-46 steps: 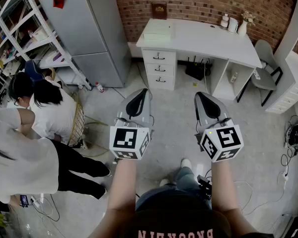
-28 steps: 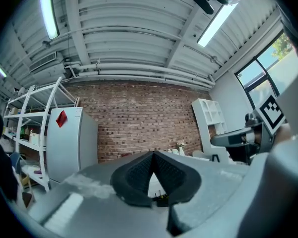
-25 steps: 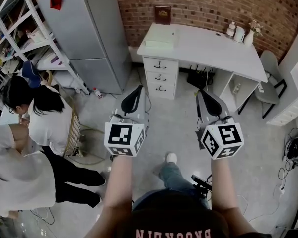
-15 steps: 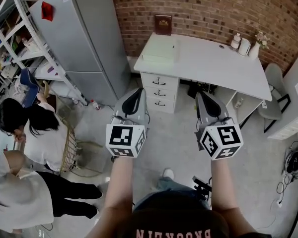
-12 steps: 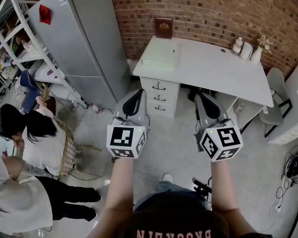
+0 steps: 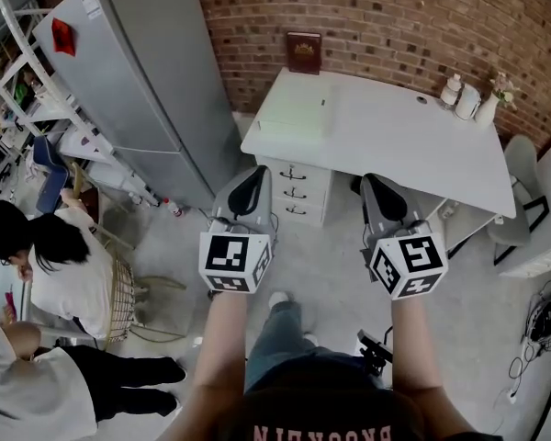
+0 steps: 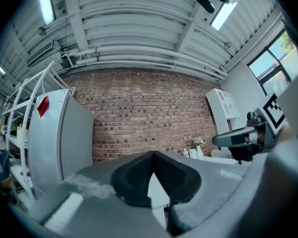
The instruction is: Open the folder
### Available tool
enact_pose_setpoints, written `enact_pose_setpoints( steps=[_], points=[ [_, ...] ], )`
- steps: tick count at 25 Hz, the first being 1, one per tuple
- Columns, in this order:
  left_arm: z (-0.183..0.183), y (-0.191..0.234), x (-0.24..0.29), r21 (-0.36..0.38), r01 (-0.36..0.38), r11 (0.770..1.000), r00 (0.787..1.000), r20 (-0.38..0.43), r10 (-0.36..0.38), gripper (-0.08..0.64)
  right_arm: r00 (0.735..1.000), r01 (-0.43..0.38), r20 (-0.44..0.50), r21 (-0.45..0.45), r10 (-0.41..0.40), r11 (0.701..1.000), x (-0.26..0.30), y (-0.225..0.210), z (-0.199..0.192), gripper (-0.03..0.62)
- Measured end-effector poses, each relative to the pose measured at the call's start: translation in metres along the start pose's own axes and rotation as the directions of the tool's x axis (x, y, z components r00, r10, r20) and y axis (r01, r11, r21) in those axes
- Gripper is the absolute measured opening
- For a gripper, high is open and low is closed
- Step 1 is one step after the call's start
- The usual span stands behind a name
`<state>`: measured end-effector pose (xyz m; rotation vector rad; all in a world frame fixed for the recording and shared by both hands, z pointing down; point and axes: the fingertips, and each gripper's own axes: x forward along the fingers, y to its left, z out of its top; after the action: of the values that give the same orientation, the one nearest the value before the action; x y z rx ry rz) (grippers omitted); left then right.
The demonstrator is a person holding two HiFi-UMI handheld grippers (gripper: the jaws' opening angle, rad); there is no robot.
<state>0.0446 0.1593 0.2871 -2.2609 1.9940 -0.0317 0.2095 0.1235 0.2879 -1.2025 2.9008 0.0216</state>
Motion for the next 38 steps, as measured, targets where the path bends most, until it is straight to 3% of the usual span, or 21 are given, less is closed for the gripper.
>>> enact_pose_setpoints(
  steps=[11, 26, 35, 38],
  points=[
    [-0.033, 0.046, 0.099, 0.040, 0.057, 0.998, 0.998, -0.029, -0.056, 0.000, 0.999, 0.033, -0.012, 0.022, -0.033, 0.999, 0.094, -0.039, -0.021, 0.000],
    [-0.070, 0.143, 0.265, -0.015, 0.148, 0.989, 0.987, -0.066, -0.149, 0.000, 0.990, 0.116, -0.090, 0.054, -0.111, 0.992, 0.265, -0.105, -0.041, 0.002],
    [-0.098, 0.167, 0.332, -0.047, 0.227, 0.973, 0.970, -0.083, -0.230, 0.000, 0.976, 0.170, -0.148, 0.071, -0.159, 0.983, 0.326, -0.139, -0.066, 0.002],
    [-0.113, 0.167, 0.344, -0.065, 0.264, 0.962, 0.957, -0.110, -0.269, 0.091, 0.970, 0.182, -0.177, 0.087, -0.164, 0.979, 0.338, -0.147, -0.079, 0.002]
  ],
)
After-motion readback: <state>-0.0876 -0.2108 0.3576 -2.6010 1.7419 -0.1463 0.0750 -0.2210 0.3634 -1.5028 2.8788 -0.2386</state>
